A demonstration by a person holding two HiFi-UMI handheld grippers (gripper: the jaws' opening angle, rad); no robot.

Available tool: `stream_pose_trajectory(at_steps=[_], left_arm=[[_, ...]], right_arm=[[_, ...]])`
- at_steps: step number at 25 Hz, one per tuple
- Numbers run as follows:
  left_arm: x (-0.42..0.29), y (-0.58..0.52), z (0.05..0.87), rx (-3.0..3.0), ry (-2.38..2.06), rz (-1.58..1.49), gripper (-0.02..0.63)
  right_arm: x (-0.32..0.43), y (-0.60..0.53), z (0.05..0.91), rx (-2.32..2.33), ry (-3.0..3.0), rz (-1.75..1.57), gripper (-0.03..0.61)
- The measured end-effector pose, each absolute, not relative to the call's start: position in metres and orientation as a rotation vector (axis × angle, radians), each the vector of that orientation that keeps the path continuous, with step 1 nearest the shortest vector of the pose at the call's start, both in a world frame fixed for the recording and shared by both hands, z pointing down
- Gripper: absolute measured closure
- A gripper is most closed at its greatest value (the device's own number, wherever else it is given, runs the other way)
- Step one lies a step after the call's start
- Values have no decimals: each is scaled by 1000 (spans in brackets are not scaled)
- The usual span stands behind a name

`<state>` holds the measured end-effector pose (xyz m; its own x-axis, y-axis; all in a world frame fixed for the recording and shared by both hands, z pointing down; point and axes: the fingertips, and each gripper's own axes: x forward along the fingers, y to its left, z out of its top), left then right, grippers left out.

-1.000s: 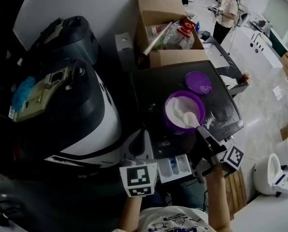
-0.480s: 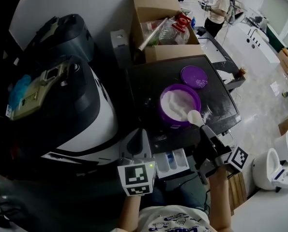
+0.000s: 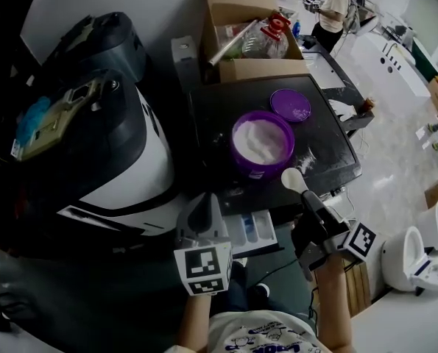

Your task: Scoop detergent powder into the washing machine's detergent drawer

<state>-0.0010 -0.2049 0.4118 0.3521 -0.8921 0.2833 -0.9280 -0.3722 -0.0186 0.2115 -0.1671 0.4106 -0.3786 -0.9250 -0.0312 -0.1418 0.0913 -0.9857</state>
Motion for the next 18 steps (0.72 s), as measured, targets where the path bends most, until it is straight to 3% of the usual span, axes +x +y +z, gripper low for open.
stream_pose_trajectory(at_steps=[18], left_arm=[[-2, -148, 421, 2419, -1717, 422, 609]], right_arm=[[202, -127, 447, -1216, 1816, -1394, 558]])
